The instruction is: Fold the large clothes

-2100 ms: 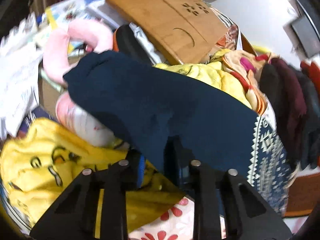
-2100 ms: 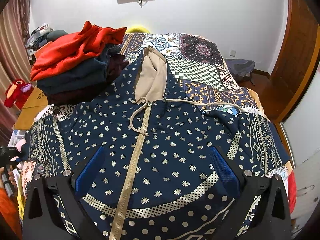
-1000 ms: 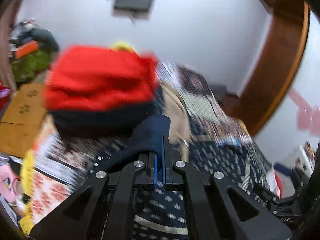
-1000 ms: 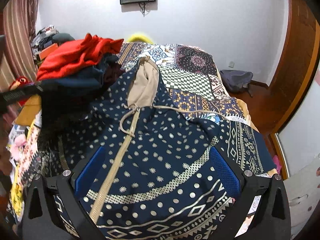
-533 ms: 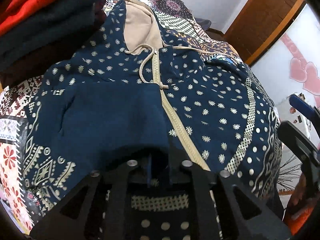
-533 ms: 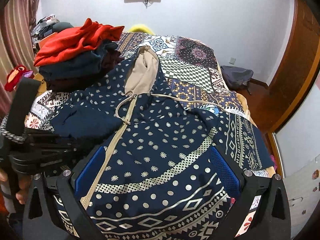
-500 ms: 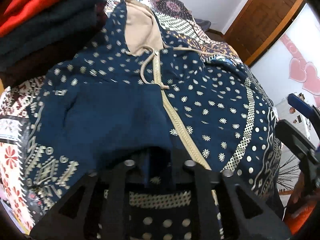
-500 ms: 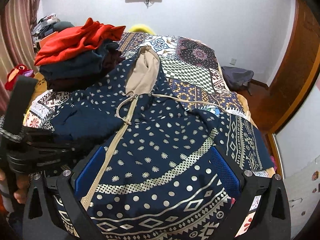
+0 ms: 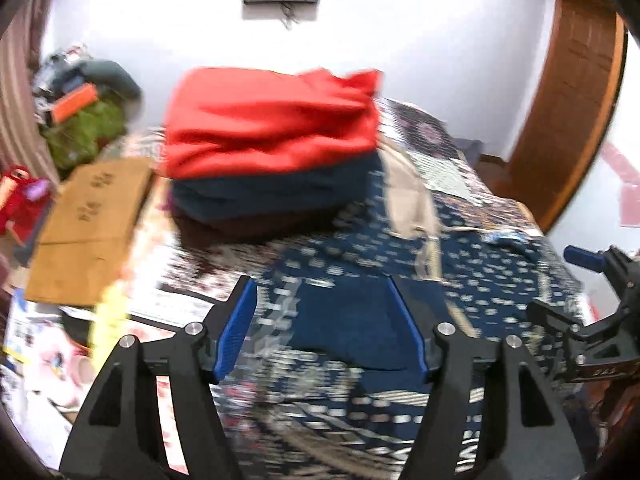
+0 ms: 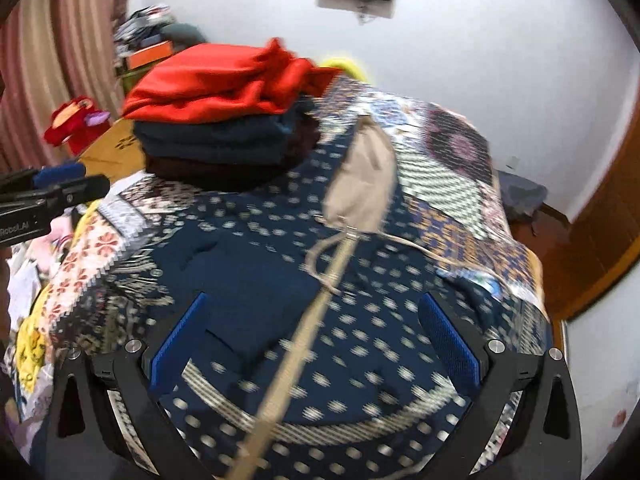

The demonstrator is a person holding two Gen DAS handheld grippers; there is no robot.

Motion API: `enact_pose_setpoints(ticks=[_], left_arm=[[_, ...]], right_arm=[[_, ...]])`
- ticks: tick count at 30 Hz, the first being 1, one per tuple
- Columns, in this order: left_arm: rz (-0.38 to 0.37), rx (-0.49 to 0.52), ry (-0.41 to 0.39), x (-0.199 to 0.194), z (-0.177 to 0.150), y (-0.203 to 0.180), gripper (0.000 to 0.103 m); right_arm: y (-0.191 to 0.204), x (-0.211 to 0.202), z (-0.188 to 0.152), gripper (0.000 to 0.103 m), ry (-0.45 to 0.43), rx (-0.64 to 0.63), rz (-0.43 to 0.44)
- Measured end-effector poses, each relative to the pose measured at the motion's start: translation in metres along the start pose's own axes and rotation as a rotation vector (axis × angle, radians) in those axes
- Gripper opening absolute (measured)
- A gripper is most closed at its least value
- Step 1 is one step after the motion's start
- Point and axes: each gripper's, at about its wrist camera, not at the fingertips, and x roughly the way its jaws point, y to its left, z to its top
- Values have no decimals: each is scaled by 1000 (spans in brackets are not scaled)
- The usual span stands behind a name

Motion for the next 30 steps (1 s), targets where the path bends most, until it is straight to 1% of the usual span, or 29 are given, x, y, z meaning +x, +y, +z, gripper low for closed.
enact_pose_setpoints(ticks=[4,6,8,10,12,15,16,17,19,21,22,23,24,25,26,29,30], left_arm=[[46,-25,31,5,-8,33,67],[64,-50,66,11,-18,51,67],[78,-65,97,18,-29,61,67],[90,-81,134,26,-40,72,67],[91,-92,160,33,-51,79,67],[86,-108,189,42,-63,84,67],[83,-111,198,45,-67,85,67],[82,-111,205,47,-69,85,67],[78,-118,220,50,-74,86,67],[65,-125,234,53,-78,87,67],[59,-125,241,54,-80,87,67],[55,-123,245,55,-81,86,67],[53,-118,248,55,-82,85,67],[53,-114,252,56,-84,83,67],[52,-111,256,58,-84,82,67],[51,-107,263,61,-84,77,67],[50,-105,262,61,-83,76,67]], right_arm=[[31,23,12,103,47,-82,56],[48,40,17,103,92,-118,100],[68,61,20,101,149,-153,150],[83,77,21,100,189,-179,177],[95,91,22,99,216,-200,185],[111,118,19,92,276,-227,193],[114,128,17,82,311,-226,205],[116,136,17,68,338,-223,211],[117,152,11,58,386,-201,219],[116,155,10,55,381,-184,215],[115,153,11,43,364,-180,199],[114,151,12,28,353,-182,181],[111,149,12,23,339,-175,167],[107,147,13,14,329,-159,164],[103,145,14,11,317,-140,165],[83,131,19,10,265,-69,177],[76,122,21,10,233,-47,172]])
